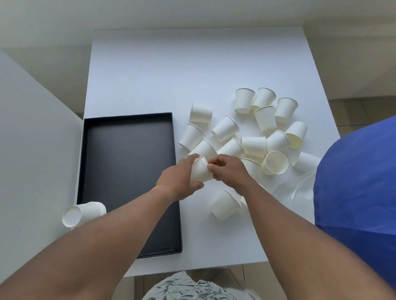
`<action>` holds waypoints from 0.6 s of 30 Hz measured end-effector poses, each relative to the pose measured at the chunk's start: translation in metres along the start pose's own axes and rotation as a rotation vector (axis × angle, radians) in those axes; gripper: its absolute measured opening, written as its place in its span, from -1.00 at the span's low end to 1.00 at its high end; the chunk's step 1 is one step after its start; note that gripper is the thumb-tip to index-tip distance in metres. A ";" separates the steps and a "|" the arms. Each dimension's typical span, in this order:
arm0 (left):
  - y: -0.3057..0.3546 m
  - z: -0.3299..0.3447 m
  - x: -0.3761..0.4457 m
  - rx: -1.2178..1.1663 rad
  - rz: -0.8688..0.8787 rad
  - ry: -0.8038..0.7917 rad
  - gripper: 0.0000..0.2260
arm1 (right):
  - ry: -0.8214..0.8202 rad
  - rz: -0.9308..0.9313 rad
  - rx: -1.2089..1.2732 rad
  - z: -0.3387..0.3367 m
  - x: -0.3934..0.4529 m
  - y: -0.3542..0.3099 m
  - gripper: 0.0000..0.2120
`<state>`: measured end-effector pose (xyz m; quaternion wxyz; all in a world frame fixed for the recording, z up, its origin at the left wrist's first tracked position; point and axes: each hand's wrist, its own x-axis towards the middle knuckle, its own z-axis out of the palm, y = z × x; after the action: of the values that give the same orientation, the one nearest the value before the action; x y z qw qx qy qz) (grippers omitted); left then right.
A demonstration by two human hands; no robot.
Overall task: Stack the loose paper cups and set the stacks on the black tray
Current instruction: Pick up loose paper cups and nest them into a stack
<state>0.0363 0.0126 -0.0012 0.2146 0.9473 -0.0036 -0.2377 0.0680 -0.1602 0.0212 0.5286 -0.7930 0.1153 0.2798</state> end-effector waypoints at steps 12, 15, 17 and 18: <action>-0.001 0.002 -0.001 0.070 -0.033 -0.061 -0.30 | 0.019 0.039 -0.659 -0.008 0.000 0.024 -0.64; -0.003 0.003 -0.002 0.083 -0.042 -0.071 -0.31 | -0.043 0.045 -0.710 -0.006 -0.001 0.028 -0.60; -0.005 0.003 -0.003 0.089 -0.048 -0.074 -0.31 | -0.063 0.047 -0.726 -0.002 0.000 0.030 -0.63; -0.006 0.004 -0.003 0.091 -0.053 -0.076 -0.31 | -0.067 0.047 -0.730 0.000 0.000 0.030 -0.66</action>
<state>0.0313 0.0169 -0.0051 0.1647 0.9461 0.0026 -0.2788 0.0538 -0.1726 -0.0024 0.2076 -0.9169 0.0088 0.3407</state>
